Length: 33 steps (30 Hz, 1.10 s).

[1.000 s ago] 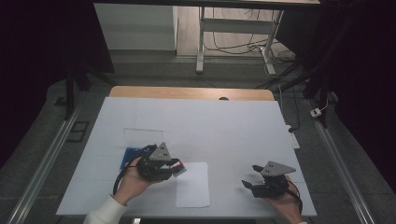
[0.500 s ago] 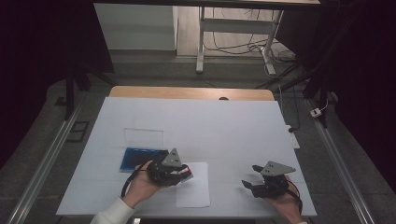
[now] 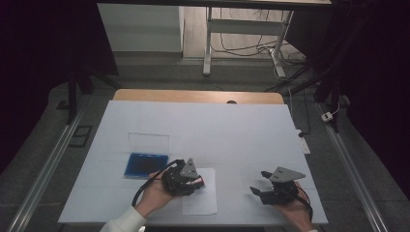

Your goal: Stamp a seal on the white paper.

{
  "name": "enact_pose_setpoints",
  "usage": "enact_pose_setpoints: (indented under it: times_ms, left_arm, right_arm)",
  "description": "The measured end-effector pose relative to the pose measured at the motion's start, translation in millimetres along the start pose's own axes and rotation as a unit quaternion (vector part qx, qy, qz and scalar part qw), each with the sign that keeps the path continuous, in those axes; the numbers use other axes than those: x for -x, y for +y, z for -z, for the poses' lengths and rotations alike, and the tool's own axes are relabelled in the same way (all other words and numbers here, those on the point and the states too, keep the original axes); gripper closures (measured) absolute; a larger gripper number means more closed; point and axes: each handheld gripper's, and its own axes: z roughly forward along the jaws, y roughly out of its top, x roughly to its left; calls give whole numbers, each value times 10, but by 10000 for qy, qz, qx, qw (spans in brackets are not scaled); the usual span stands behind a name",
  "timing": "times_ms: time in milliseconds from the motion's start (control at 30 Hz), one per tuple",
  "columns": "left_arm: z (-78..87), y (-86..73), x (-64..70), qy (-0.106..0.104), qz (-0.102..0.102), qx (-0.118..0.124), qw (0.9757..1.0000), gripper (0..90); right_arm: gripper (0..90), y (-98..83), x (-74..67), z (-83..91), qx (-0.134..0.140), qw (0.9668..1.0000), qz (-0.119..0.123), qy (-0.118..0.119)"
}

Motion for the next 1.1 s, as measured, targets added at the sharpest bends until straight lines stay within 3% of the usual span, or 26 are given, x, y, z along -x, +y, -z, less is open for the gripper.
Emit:
enact_pose_setpoints:
  times_ms: [467,900,1100]
  left_arm:
    - [-118,33,8,58,-30,-302,9995,699]
    - [-187,29,14,78,-120,-434,9990,698]
    - [-193,21,-4,50,-68,-413,9991,699]
  right_arm:
    - [272,-2,1,-3,-16,10000,9,-1]
    - [272,-4,2,-2,-12,10000,13,-4]
    - [272,-5,5,1,-10,10000,9,-20]
